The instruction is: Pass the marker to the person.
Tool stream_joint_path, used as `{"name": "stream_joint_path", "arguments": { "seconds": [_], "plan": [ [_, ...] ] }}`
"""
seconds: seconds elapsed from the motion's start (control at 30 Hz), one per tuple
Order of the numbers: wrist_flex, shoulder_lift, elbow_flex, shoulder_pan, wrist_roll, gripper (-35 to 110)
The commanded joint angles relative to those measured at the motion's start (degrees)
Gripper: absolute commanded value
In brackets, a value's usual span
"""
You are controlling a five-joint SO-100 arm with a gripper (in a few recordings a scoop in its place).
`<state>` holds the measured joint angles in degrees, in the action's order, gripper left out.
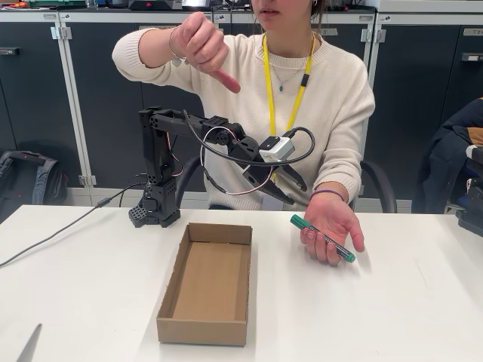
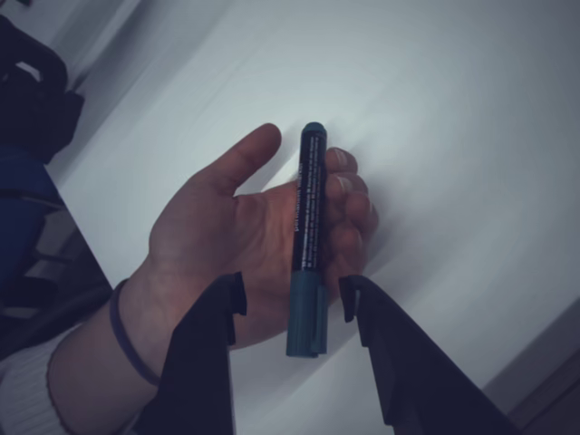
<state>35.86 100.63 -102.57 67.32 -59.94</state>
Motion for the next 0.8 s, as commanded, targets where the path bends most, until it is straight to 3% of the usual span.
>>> {"name": "stream_joint_path", "arguments": {
  "seconds": [0.0, 0.77],
  "plan": [
    [-0.44, 2.55, 1.85, -0.53, -1.32, 22],
    [-0.88, 3.08, 0.35, -1.41, -0.44, 23]
  ]
}}
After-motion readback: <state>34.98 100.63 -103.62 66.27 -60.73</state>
